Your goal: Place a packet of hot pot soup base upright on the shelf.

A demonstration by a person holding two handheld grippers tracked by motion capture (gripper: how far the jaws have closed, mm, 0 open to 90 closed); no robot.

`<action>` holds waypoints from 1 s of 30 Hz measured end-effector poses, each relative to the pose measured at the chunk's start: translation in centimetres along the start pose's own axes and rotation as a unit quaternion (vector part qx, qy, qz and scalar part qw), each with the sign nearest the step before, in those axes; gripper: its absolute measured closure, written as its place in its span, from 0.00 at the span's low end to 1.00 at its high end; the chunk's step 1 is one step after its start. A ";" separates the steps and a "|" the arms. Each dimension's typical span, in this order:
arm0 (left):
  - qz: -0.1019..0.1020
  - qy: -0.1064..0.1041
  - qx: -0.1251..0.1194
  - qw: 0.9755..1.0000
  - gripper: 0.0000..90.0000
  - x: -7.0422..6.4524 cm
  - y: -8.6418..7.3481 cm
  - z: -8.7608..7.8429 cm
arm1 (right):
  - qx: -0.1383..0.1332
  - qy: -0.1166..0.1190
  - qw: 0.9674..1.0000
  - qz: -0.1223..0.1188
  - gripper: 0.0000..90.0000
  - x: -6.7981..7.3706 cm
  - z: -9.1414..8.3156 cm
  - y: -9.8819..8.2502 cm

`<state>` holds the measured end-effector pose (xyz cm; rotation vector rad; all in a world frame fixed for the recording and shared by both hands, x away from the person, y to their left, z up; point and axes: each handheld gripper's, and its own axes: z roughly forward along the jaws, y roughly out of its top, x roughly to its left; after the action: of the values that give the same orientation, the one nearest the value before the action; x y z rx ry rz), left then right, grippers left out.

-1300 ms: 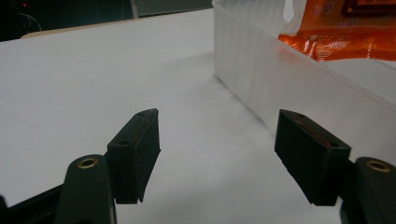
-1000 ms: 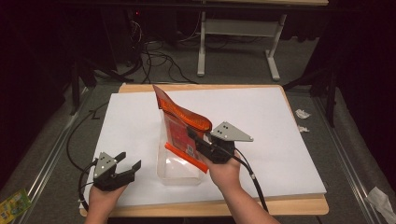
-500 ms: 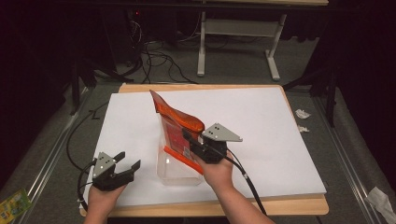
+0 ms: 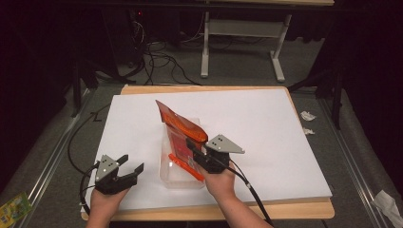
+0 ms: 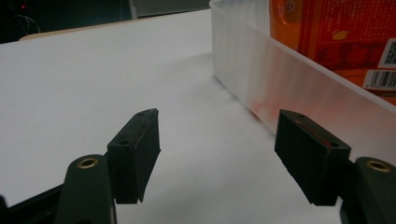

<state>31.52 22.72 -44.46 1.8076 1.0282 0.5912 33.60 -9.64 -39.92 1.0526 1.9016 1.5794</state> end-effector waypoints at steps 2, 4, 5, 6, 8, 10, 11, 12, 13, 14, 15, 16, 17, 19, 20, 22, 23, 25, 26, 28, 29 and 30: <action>0.000 0.000 -0.001 1.000 0.35 -0.1 0.0 0.0 | 0.002 0.000 1.000 -0.002 0.80 0.2 -0.2 -0.4; 0.001 -0.001 0.002 1.000 0.35 0.0 -0.1 0.0 | 0.003 0.003 1.000 -0.006 0.80 0.1 -0.5 -0.9; 0.000 -0.001 0.002 1.000 0.35 0.0 -0.1 -0.1 | 0.003 0.004 1.000 -0.005 0.80 0.0 -0.7 -1.1; 0.000 -0.001 0.002 1.000 0.35 0.0 -0.1 -0.1 | 0.002 0.007 1.000 -0.002 0.80 -0.1 -0.8 -1.3; 0.002 -0.001 0.003 1.000 0.35 0.0 -0.1 -0.1 | 0.005 0.007 1.000 -0.005 0.79 -0.3 -1.3 -1.8; 0.002 -0.001 0.004 1.000 0.35 0.0 -0.1 0.0 | 0.005 0.009 1.000 -0.002 0.79 -0.4 -1.7 -2.3; 0.002 -0.003 0.005 1.000 0.35 0.0 -0.1 0.0 | 0.004 0.009 1.000 -0.002 0.79 -0.6 -1.8 -2.6; 0.001 -0.003 0.005 1.000 0.35 -0.1 -0.1 0.1 | 0.004 0.008 1.000 0.000 0.79 -0.6 -2.0 -2.8; 0.001 -0.003 0.006 1.000 0.35 -0.1 -0.1 0.1 | 0.004 0.007 1.000 0.002 0.79 -0.7 -2.1 -2.9; 0.002 -0.004 0.007 1.000 0.35 -0.2 -0.1 0.1 | 0.004 0.007 1.000 0.002 0.79 -0.8 -2.1 -3.0; 0.003 -0.004 0.007 1.000 0.35 -0.2 -0.1 0.1 | 0.007 0.005 1.000 0.004 0.78 -0.9 -2.2 -3.0; 0.003 -0.003 0.005 1.000 0.35 -0.3 -0.1 0.2 | 0.007 0.006 1.000 0.002 0.78 -1.0 -2.1 -3.0; 0.004 -0.004 0.006 1.000 0.35 -0.3 -0.1 0.2 | 0.008 0.007 1.000 0.003 0.78 -1.0 -2.1 -3.0; 0.004 -0.005 0.005 1.000 0.35 -0.3 -0.2 0.1 | 0.008 0.008 1.000 -0.003 0.78 -1.1 -2.1 -2.9; 0.004 -0.005 0.005 1.000 0.35 -0.3 -0.2 0.1 | 0.010 0.010 1.000 -0.004 0.78 -1.1 -2.1 -2.9; 0.002 -0.007 0.003 1.000 0.35 -0.2 -0.2 0.1 | 0.015 0.011 1.000 -0.006 0.76 -1.1 -2.1 -2.7; 0.003 -0.008 0.003 1.000 0.35 -0.2 -0.2 0.1 | 0.020 0.011 1.000 -0.005 0.75 -1.2 -2.1 -2.6; 0.001 -0.009 0.001 1.000 0.35 -0.1 -0.2 0.1 | 0.027 0.016 0.999 -0.001 0.70 -1.4 -2.0 -2.5; 0.001 -0.009 0.001 1.000 0.35 -0.1 -0.2 0.0 | 0.030 0.024 0.999 0.000 0.67 -1.6 -1.9 -2.5; 0.001 -0.009 0.001 1.000 0.35 -0.1 -0.2 0.1 | 0.035 0.033 0.999 0.002 0.61 -1.8 -1.9 -2.4; 0.001 -0.009 0.002 1.000 0.35 0.0 -0.2 0.1 | 0.036 0.037 0.999 0.002 0.57 -2.0 -1.9 -2.3; 0.000 -0.009 0.002 1.000 0.35 0.0 -0.2 0.1 | 0.038 0.040 0.998 0.003 0.54 -2.1 -2.0 -2.2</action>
<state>31.47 22.70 -44.71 1.8139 1.0170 0.5724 32.78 -12.59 -41.83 1.0405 2.0284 1.5857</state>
